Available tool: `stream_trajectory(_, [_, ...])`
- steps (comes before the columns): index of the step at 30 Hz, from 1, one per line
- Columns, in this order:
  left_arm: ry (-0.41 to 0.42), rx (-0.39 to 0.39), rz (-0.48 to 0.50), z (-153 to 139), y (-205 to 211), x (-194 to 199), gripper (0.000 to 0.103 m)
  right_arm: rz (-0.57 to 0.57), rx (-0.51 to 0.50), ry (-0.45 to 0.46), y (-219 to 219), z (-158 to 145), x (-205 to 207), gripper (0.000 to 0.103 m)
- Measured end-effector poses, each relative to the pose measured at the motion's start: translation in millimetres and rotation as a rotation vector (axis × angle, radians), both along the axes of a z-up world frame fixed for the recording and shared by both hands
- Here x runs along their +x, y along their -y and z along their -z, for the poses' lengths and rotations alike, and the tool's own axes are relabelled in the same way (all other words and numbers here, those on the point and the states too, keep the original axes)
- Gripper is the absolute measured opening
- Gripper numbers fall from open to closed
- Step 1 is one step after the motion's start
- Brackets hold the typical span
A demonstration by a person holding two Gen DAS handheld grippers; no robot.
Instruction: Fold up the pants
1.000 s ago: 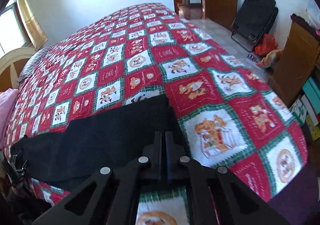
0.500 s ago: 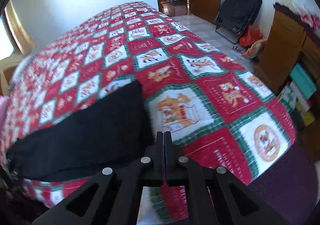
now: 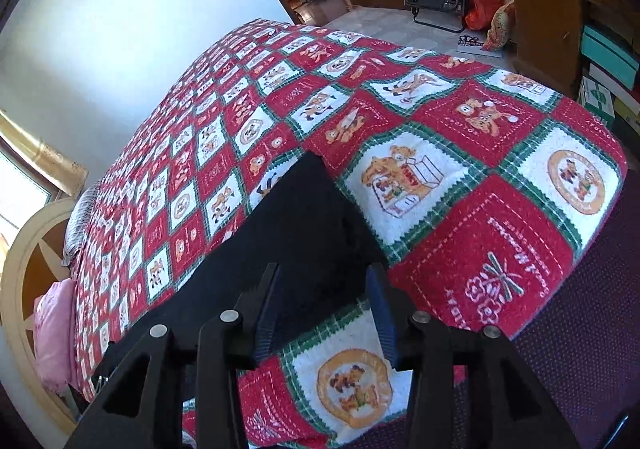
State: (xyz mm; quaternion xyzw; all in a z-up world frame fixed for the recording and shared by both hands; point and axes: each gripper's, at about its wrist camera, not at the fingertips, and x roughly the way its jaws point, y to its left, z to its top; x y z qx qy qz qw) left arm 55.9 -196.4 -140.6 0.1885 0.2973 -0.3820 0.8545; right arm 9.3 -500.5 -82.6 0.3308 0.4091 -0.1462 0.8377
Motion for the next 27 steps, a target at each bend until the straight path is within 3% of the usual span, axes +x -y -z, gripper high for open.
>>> stream_trajectory(3, [0.000,0.024,0.018,6,9,-3,0.076,0.003,-0.021,-0.021,-2,5,10,0.043])
stream_trajectory(6, [-0.011,0.034,0.034,10,15,-3,0.070,0.014,-0.077,-0.047,-5,8,15,0.031])
stream_trajectory(8, [-0.018,0.027,0.043,9,15,-4,0.058,0.011,-0.117,-0.057,-7,7,17,0.015])
stream_trajectory(9, [-0.032,0.019,0.055,8,15,-4,0.043,0.010,-0.131,-0.056,-9,7,17,0.010])
stream_trajectory(10, [-0.030,0.022,0.059,6,16,-5,0.023,0.008,-0.135,-0.049,-8,5,16,0.007])
stream_trajectory(12, [-0.057,0.012,0.081,4,16,-5,0.012,0.001,-0.160,-0.031,-11,0,13,0.006])
stream_trajectory(19, [-0.122,-0.029,0.110,6,6,-3,0.009,-0.005,-0.245,0.055,-24,-35,-8,0.006])
stream_trajectory(27, [-0.165,-0.060,0.121,8,5,4,0.010,0.069,-0.160,-0.014,8,12,-15,0.006])
